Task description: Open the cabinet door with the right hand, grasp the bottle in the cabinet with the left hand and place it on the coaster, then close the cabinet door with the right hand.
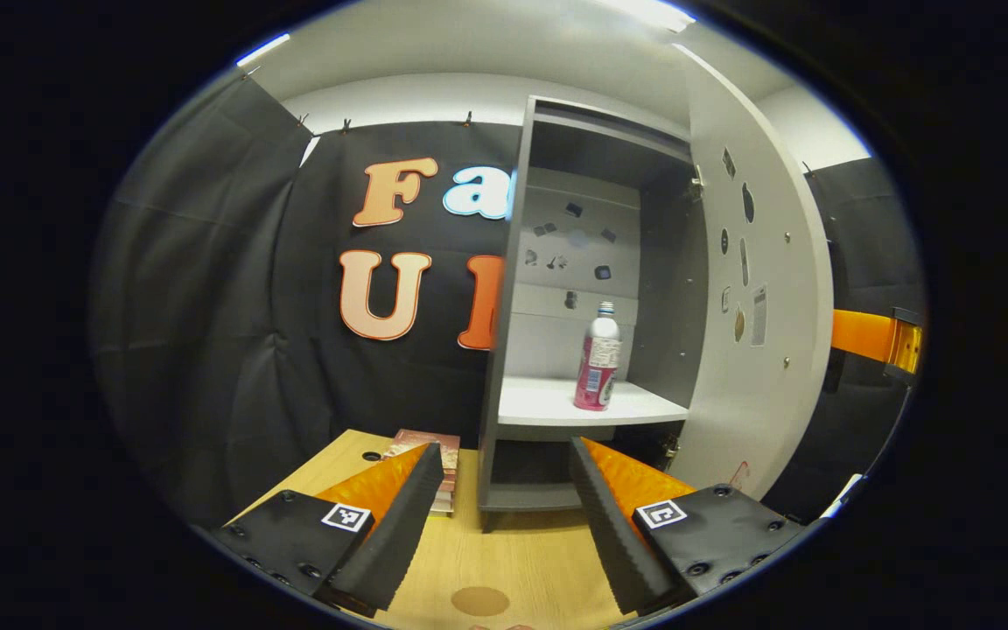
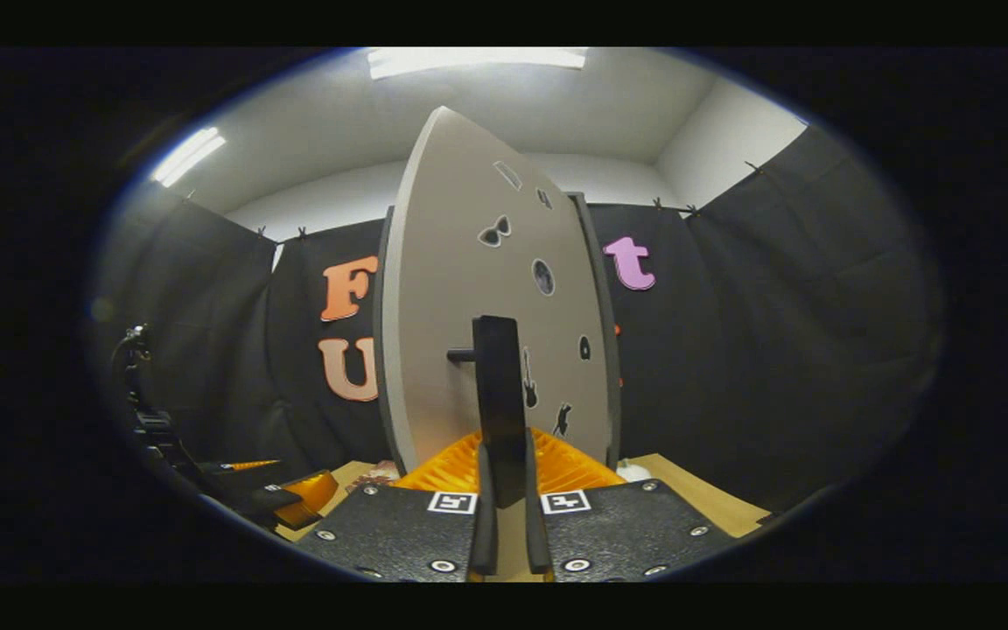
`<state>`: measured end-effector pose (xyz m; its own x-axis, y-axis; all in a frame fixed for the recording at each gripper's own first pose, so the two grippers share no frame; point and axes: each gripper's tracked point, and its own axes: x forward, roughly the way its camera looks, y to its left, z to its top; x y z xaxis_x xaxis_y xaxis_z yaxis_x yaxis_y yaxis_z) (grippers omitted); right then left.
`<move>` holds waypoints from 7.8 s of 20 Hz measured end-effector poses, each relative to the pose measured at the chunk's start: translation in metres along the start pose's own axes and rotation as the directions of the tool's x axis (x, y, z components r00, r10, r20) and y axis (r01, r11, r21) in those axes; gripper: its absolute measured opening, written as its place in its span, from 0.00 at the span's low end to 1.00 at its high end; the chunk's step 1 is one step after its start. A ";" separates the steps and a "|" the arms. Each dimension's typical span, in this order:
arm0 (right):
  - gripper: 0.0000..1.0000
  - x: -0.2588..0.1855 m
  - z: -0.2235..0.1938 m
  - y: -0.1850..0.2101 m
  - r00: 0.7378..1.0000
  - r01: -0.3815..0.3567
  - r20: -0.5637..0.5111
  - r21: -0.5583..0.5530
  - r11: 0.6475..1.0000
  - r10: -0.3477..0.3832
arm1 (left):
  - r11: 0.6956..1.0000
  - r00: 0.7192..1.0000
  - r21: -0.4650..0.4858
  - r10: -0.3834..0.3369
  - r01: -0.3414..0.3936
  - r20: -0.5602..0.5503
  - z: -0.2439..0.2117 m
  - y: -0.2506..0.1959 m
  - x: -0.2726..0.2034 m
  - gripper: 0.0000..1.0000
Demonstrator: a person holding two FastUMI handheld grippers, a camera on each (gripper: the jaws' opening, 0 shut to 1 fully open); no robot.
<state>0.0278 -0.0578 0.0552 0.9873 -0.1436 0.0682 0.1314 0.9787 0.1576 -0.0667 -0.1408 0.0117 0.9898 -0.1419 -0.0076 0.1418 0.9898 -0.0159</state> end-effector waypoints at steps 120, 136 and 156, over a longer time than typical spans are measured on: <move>0.94 -0.012 -0.077 -0.016 0.966 0.096 -0.213 -0.242 0.965 -0.149 | 0.967 0.969 0.084 -0.235 0.240 -0.073 -0.205 0.004 0.054 0.83; 0.94 -0.007 -0.075 -0.021 0.974 0.068 -0.186 -0.299 0.952 -0.128 | 0.992 0.983 0.070 -0.091 0.103 -0.159 -0.309 0.033 0.058 0.83; 0.95 -0.014 -0.068 -0.012 0.978 0.043 -0.185 -0.263 0.964 -0.094 | 0.979 0.963 0.127 -0.128 0.161 -0.236 -0.296 0.031 0.044 0.92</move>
<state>0.0184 -0.0572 -0.0143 0.9700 -0.2050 -0.1305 0.1922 0.9758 -0.1046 -0.0219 -0.1210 -0.2851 0.9332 -0.2665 -0.2409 0.2992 0.9478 0.1105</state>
